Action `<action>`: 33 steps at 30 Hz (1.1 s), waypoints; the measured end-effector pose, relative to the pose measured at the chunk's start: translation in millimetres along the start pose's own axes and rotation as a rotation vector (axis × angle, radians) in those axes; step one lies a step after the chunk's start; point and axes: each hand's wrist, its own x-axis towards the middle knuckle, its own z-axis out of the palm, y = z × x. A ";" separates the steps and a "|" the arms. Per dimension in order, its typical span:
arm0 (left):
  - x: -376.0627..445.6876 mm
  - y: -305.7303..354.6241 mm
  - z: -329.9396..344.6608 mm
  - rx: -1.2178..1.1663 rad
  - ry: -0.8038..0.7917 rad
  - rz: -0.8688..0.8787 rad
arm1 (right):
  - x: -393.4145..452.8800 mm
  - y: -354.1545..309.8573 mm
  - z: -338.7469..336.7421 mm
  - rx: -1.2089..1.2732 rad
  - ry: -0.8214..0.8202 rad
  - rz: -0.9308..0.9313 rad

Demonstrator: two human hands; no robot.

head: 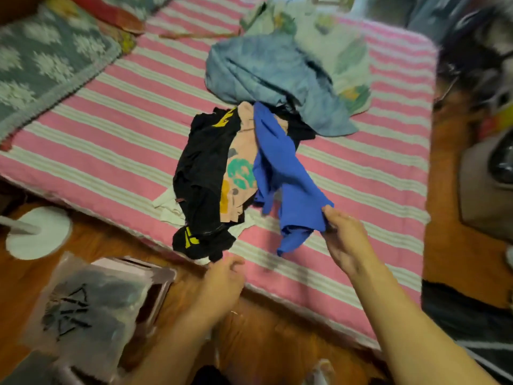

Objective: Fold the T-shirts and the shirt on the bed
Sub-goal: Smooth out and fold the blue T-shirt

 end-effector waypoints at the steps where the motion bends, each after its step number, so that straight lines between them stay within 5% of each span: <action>1: -9.4 24.0 16.2 -0.044 -0.031 0.093 | -23.3 -25.2 -10.6 0.047 -0.027 -0.034; 6: -50.0 114.2 90.6 -0.083 -0.072 0.376 | -134.4 -74.8 -49.5 0.176 -0.066 -0.061; 14: -94.3 132.7 105.3 -0.005 -0.298 0.459 | -188.4 -57.5 -124.8 0.312 0.101 -0.053; 18: -105.7 143.6 95.1 -0.155 -0.361 0.368 | -199.9 -52.4 -141.2 0.287 0.106 -0.028; 22: -122.2 162.5 91.5 -0.104 -0.236 0.522 | -203.3 -49.2 -137.6 0.250 0.083 -0.075; 28: -120.2 204.6 60.7 -0.265 -0.424 0.509 | -211.8 -60.0 -137.3 -0.202 -0.083 -0.209; 33: -76.9 225.3 15.9 -0.150 -0.072 0.509 | -190.1 -78.2 -169.0 -0.984 0.240 -0.318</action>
